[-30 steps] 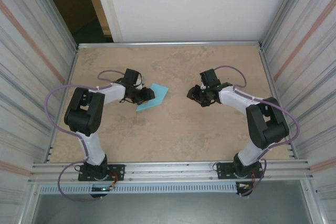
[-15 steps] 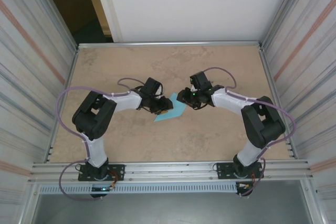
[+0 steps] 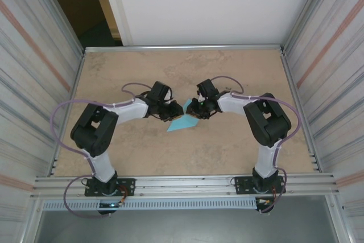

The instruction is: Fold a paper plane with a square sheet of paper (pick it up from the middle)

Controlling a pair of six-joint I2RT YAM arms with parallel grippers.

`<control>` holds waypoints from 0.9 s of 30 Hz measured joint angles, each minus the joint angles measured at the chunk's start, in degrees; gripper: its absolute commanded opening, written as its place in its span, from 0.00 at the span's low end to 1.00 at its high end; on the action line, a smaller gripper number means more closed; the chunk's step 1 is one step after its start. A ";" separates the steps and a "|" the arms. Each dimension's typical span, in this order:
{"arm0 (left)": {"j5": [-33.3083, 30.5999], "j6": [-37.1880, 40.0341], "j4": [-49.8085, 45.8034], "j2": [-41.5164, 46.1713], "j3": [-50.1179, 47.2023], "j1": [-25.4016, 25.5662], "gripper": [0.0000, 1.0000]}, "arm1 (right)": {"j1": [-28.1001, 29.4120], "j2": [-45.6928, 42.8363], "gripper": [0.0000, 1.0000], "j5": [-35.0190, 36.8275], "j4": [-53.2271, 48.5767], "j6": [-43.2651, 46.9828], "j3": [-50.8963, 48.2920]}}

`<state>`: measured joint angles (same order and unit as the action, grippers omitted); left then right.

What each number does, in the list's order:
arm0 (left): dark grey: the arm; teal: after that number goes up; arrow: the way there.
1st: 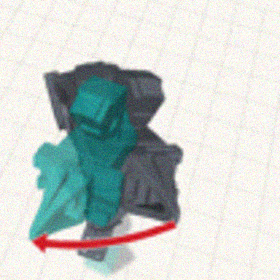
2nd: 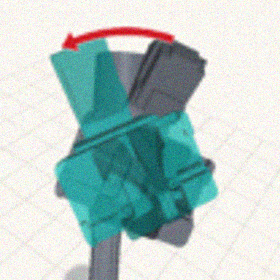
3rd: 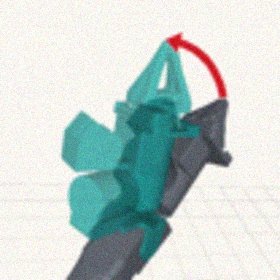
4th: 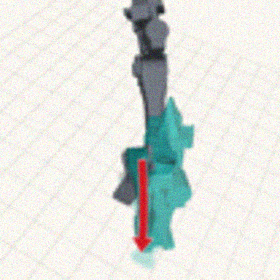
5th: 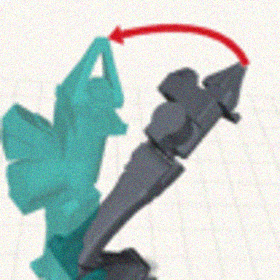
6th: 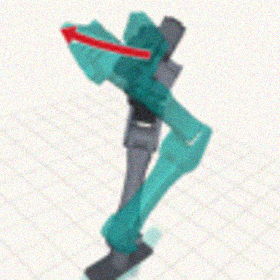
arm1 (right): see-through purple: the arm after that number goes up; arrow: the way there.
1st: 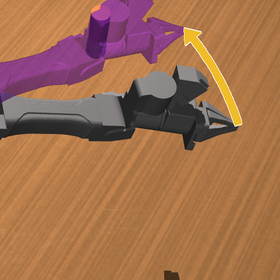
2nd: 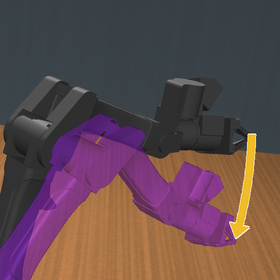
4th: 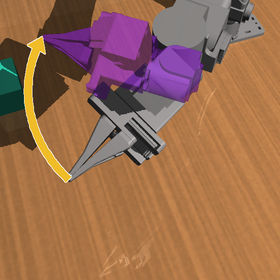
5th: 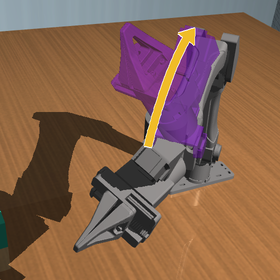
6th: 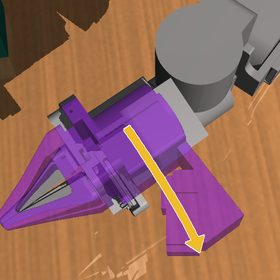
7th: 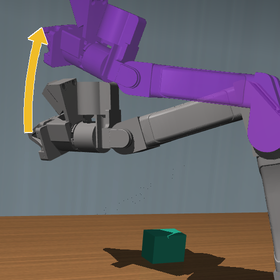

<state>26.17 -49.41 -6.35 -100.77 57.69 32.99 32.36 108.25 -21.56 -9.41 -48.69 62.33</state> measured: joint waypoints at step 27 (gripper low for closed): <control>-7.82 0.37 -8.37 -0.20 -3.56 -0.04 0.09 | -1.62 -5.46 0.42 -0.22 1.07 2.49 -1.99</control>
<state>18.35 -49.04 -14.72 -100.97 54.13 32.95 30.74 102.78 -21.78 -8.34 -46.19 60.34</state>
